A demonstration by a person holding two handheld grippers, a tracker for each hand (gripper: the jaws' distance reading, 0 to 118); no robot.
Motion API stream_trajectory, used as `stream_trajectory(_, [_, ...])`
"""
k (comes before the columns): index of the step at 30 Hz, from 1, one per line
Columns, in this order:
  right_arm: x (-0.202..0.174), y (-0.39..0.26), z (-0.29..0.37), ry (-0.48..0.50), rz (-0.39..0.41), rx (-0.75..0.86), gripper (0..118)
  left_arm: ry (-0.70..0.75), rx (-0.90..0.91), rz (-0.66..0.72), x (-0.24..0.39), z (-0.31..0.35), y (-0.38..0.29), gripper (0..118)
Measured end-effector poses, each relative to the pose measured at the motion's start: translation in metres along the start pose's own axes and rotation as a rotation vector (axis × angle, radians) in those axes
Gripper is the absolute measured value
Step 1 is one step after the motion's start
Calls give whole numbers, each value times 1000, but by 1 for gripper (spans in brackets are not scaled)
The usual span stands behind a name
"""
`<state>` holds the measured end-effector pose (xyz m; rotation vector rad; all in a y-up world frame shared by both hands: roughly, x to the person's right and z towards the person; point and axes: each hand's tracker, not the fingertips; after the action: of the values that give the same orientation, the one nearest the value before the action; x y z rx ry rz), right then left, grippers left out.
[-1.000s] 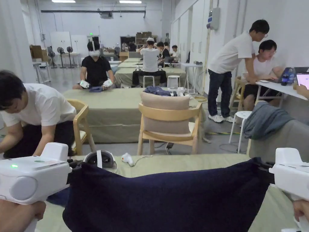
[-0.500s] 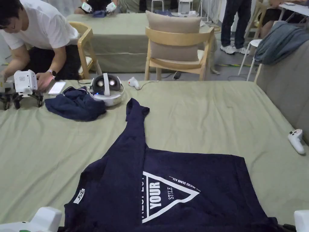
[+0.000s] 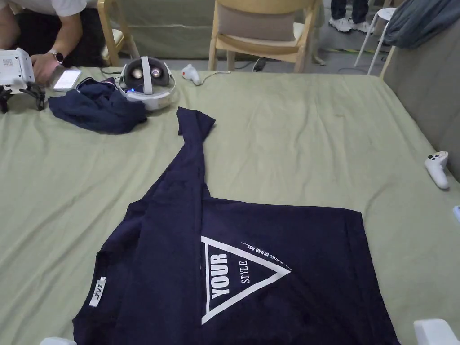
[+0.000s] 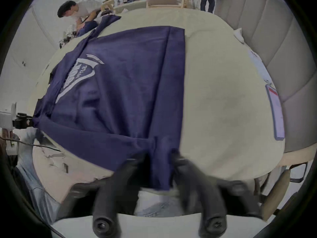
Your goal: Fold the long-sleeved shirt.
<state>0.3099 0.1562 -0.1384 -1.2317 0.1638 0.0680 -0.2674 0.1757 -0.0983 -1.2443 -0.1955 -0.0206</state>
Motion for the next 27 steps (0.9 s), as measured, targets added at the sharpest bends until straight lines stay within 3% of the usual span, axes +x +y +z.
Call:
stream_trajectory(1, [1, 6, 1, -66, 26, 3, 90, 37, -4, 3, -2, 0, 1, 103])
stream_trajectory(2, [2, 7, 3, -109, 44, 16, 118, 51, 0, 2, -4, 2, 1, 107])
stream_trajectory(4, [4, 8, 20, -113, 29, 122, 118, 49, 141, 41, -11, 23, 8, 97])
stream_trajectory(6, [0, 18, 38, -86, -46, 186, 118, 54, 197, 95, -12, 38, 23, 106])
stream_trajectory(8, [-14, 27, 50, -96, -42, 313, 117, 57, 279, 129, -9, 41, 43, 110])
stream_trajectory(9, [-20, 40, 56, -111, -35, 367, 109, 61, 309, 135, -5, 39, 56, 107])
stream_trajectory(10, [-30, 48, 59, -120, -27, 428, 93, 56, 340, 133, 1, 38, 73, 96])
stream_trajectory(11, [-39, 55, 60, -112, -24, 491, 54, 38, 379, 140, 6, 33, 87, 67])
stream_trajectory(12, [-48, 62, 60, -96, -31, 556, 17, 72, 421, 144, 11, 25, 103, 30])
stream_trajectory(13, [-52, 74, 54, -85, -44, 593, 17, 112, 449, 146, 16, 17, 120, 30])
stream_trajectory(14, [-59, 82, 49, -97, -50, 613, 4, 126, 473, 150, 19, 9, 136, 17])
stream_trajectory(15, [-67, 90, 43, -103, -64, 633, 0, 133, 510, 148, 18, -5, 163, 5])
stream_trajectory(18, [-80, 122, 22, -42, -75, 633, 0, 16, 506, 145, 16, -32, 247, 3])
stream_trajectory(20, [-89, 140, 9, -58, -58, 628, 0, 28, 505, 135, 16, -55, 310, 4])
stream_trajectory(21, [-90, 150, 3, -49, -52, 624, 0, 35, 510, 80, 13, -69, 346, 13])
stream_trajectory(22, [-90, 160, -4, -26, -58, 621, 0, 21, 509, 90, 11, -81, 384, 39])
stream_trajectory(23, [-90, 168, -10, -11, -67, 613, 0, 7, 495, 84, 6, -97, 420, 87])
stream_trajectory(24, [-90, 176, -15, -8, -71, 608, 0, -15, 459, 84, 1, -114, 453, 111])
stream_trajectory(27, [-85, 193, -30, 4, -80, 602, 0, -1, 391, 145, -15, -159, 544, 106])
